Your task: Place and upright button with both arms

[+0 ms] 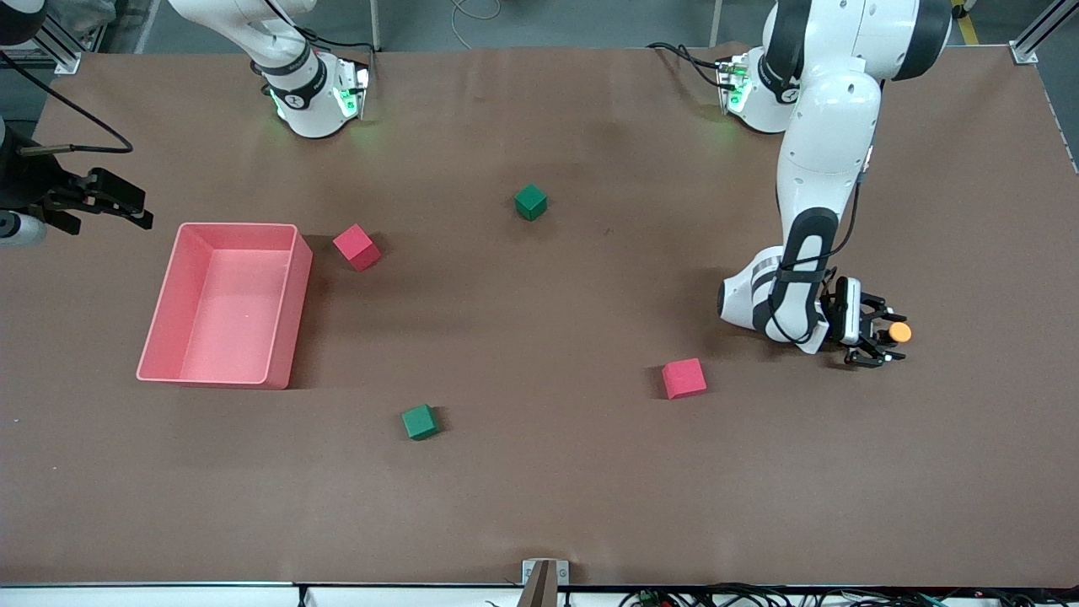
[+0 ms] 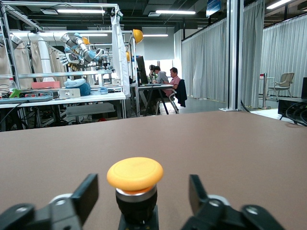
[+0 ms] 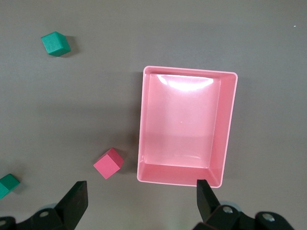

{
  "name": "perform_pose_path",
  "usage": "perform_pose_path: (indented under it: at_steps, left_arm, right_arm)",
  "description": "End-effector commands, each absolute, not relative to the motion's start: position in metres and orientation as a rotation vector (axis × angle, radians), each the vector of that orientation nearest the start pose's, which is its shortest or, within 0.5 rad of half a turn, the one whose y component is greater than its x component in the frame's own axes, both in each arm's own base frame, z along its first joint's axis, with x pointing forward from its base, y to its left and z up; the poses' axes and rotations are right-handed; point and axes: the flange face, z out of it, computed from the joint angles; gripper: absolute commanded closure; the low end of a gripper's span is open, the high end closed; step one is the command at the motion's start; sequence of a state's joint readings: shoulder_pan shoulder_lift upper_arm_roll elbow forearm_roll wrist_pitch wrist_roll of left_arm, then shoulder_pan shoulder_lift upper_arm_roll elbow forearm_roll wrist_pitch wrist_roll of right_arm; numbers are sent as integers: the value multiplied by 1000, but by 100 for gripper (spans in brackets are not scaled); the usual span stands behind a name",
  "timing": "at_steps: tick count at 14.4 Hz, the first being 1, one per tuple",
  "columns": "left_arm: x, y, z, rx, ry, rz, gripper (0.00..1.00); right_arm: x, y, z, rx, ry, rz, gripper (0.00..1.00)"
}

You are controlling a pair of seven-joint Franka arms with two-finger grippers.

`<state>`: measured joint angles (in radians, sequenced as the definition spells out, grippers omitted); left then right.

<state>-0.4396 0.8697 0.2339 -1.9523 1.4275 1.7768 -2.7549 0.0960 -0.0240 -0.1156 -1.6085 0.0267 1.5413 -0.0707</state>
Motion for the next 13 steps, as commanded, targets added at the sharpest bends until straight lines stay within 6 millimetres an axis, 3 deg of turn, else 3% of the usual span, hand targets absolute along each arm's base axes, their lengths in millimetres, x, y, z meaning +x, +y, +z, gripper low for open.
perform_pose_path:
  at_steps: [1,8,13]
  left_arm:
    - [535,-11,53,-1388,-1146,-1402,0]
    - [537,-10,64,-1375,-1087,-1370,0]
    - [550,-16,95,-1392,-1059,-1315,0]
  right_arm:
    - [534,-10,621,-3114,-94,59,0]
    - [534,-11,619,-3114,-91,63,0]
    - [534,-11,619,-3114,-94,66,0]
